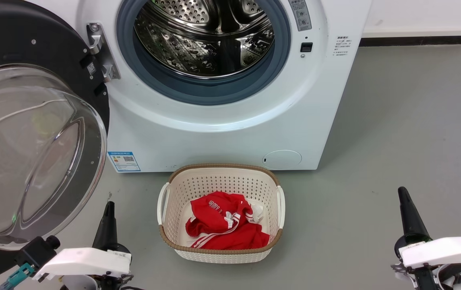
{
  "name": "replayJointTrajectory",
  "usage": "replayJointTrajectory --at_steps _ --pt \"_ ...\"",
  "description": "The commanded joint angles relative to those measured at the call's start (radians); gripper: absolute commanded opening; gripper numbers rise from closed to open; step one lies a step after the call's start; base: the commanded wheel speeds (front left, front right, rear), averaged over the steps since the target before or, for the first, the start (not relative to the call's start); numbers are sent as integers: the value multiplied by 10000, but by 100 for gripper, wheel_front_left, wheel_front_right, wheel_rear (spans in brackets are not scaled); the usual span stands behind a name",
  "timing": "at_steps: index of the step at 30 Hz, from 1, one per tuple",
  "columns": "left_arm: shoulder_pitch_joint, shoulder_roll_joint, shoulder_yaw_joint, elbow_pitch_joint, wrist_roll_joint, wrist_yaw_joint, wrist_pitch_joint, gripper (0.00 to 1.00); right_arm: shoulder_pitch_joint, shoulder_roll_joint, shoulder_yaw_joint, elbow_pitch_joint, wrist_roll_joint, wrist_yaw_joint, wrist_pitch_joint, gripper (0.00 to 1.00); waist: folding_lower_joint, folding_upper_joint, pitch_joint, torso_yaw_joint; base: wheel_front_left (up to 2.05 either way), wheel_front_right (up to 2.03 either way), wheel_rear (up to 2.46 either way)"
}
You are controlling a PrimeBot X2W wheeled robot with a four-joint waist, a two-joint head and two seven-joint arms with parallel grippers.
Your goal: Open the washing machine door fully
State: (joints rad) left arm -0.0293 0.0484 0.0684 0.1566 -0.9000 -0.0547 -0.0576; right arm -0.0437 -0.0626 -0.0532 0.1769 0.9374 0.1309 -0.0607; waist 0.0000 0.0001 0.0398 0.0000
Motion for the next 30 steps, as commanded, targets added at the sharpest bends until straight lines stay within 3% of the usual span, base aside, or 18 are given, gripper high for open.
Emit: replayJointTrajectory --at_steps 1,30 --pt "-269 18 35 -56 -233 -83 46 0 -227 -74 -22 -64 246 0 41 0 0 -1 -4 0 0 0 0" --pt "-561 23 241 390 -3483 -419 843 0 -468 -72 -193 279 3404 0 772 0 0 -1 -146 0 0 0 0"
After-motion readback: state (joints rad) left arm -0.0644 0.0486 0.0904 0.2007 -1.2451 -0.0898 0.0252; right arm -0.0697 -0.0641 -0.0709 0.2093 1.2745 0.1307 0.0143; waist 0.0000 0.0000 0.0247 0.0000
